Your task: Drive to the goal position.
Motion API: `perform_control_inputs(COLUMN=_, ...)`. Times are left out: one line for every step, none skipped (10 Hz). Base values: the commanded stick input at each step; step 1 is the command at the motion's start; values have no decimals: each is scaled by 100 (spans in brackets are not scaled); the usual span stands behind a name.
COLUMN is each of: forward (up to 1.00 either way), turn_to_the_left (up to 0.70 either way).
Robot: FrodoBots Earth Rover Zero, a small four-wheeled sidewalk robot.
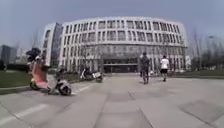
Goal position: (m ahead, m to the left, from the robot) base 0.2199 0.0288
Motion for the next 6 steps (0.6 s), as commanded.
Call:
perform_control_inputs(forward=85, turn_to_the_left=0)
perform_control_inputs(forward=85, turn_to_the_left=0)
perform_control_inputs(forward=85, turn_to_the_left=0)
perform_control_inputs(forward=85, turn_to_the_left=0)
perform_control_inputs(forward=85, turn_to_the_left=0)
perform_control_inputs(forward=85, turn_to_the_left=0)
